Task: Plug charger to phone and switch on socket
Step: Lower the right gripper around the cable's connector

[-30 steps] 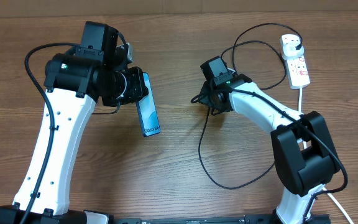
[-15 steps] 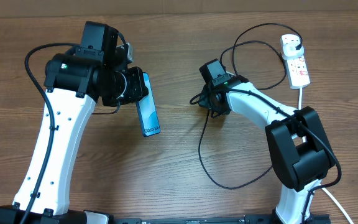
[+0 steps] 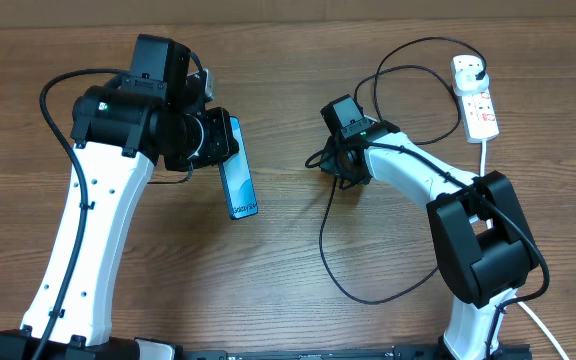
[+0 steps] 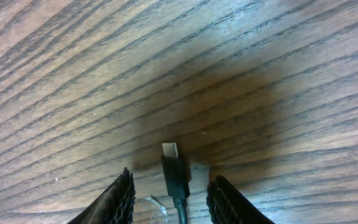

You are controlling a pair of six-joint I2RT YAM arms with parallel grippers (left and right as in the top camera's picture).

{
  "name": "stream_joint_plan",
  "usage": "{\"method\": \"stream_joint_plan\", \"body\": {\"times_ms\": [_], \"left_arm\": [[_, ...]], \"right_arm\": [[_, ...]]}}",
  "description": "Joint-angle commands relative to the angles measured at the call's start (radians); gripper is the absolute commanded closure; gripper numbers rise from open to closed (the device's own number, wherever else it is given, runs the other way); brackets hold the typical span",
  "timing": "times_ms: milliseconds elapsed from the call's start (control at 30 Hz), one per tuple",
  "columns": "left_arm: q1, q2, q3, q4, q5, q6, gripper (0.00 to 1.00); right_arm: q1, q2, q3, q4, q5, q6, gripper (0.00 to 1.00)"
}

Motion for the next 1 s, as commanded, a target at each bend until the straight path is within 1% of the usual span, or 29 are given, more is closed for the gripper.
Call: {"method": "stream_joint_plan", "body": {"times_ms": [0, 200, 233, 300, 400, 700, 800, 867, 967], "left_arm": [[-0.002, -0.029, 0.004, 0.008, 0.005, -0.010, 0.96], [-0.002, -0.029, 0.004, 0.007, 0.005, -0.010, 0.96], [-0.002, -0.029, 0.004, 0.007, 0.005, -0.010, 0.96], [-0.002, -0.029, 0.004, 0.008, 0.005, -0.010, 0.96], [-0.002, -0.029, 0.004, 0.008, 0.004, -0.010, 0.96], [-0.002, -0.029, 0.004, 0.008, 0.004, -0.010, 0.96], [-0.002, -0.029, 0.004, 0.007, 0.004, -0.009, 0.96], [-0.002, -0.029, 0.004, 0.007, 0.004, -0.010, 0.96], [-0.002, -0.029, 0.004, 0.007, 0.004, -0.009, 0.96]], "right_arm": [[-0.004, 0.005, 0.018, 0.006, 0.008, 0.003, 0.62], [0.013, 0.006, 0.018, 0.008, 0.009, 0.003, 0.62], [0.016, 0.006, 0.018, 0.008, 0.008, 0.002, 0.60], [0.019, 0.006, 0.018, 0.012, 0.008, -0.001, 0.53], [0.019, 0.006, 0.018, 0.016, 0.008, 0.000, 0.48], [0.019, 0.006, 0.018, 0.045, -0.005, 0.000, 0.47], [0.019, 0.006, 0.018, 0.041, -0.004, -0.001, 0.33], [0.019, 0.006, 0.018, 0.039, -0.004, -0.001, 0.30], [0.019, 0.006, 0.018, 0.029, -0.003, 0.000, 0.30]]}}
